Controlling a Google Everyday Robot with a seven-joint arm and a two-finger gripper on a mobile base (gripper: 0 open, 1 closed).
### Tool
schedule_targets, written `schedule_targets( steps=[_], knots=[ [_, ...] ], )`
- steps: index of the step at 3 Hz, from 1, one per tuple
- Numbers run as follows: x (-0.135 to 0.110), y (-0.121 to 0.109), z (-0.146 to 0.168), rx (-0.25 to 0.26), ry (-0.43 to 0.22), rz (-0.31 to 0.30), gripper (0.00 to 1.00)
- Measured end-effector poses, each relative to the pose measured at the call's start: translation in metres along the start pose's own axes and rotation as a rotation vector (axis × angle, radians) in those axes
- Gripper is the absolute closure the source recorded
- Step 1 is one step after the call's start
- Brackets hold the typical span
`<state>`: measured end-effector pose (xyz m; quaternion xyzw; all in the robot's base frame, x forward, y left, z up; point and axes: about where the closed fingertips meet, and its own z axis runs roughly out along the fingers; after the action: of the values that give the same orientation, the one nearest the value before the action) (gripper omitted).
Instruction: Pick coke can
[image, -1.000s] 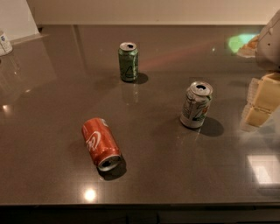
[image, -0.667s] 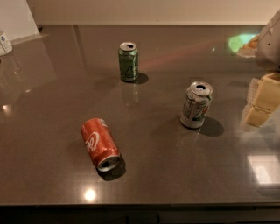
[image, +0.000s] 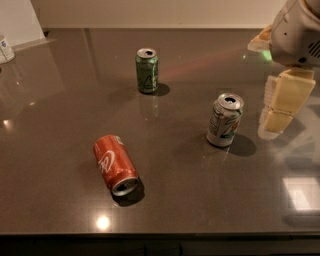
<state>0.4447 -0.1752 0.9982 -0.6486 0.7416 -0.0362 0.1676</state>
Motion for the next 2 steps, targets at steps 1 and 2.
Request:
schedule_targets(
  steps=[1, 2],
  knots=[
    [-0.040, -0.003, 0.003, -0.015, -0.019, -0.140, 0.00],
    [-0.082, -0.004, 0.017, -0.029, -0.028, -0.310, 0.00]
  ],
)
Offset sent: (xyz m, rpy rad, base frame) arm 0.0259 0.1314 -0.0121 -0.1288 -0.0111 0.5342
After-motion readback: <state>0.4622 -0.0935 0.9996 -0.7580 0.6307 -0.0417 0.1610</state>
